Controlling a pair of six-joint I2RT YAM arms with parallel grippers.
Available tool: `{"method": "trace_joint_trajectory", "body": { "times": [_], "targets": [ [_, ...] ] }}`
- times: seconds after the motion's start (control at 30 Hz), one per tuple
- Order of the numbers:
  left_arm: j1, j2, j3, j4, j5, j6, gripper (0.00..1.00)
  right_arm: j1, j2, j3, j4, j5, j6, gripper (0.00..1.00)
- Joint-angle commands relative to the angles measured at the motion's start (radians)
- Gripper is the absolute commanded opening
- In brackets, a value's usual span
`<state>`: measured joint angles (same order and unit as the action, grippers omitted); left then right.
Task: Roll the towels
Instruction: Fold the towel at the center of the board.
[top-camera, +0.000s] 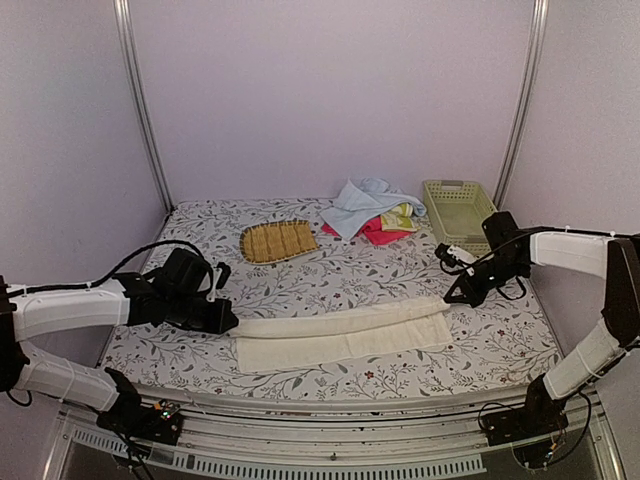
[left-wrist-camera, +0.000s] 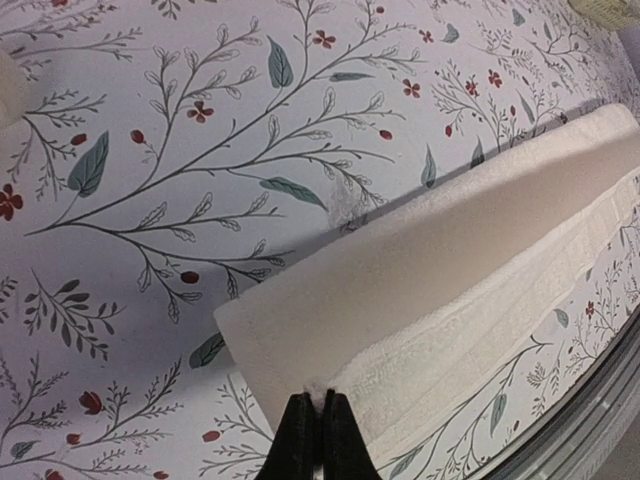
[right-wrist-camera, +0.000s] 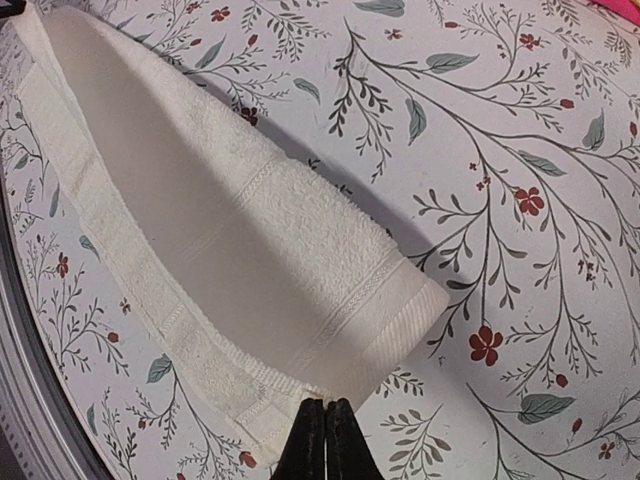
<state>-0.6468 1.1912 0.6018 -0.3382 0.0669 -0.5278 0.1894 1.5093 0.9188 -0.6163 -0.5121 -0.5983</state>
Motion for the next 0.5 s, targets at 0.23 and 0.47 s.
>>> {"method": "trace_joint_trajectory", "body": {
  "times": [0.23, 0.47],
  "targets": [
    [-0.046, 0.045, -0.031, -0.018, 0.070, -0.022, 0.00, -0.007, 0.032, -0.061, -0.014, 0.006, -0.064, 0.02],
    [-0.072, 0.060, -0.055, -0.005, 0.072, -0.042, 0.00, -0.006, 0.075, -0.086, 0.005, 0.029, -0.083, 0.02]
  ]
}}
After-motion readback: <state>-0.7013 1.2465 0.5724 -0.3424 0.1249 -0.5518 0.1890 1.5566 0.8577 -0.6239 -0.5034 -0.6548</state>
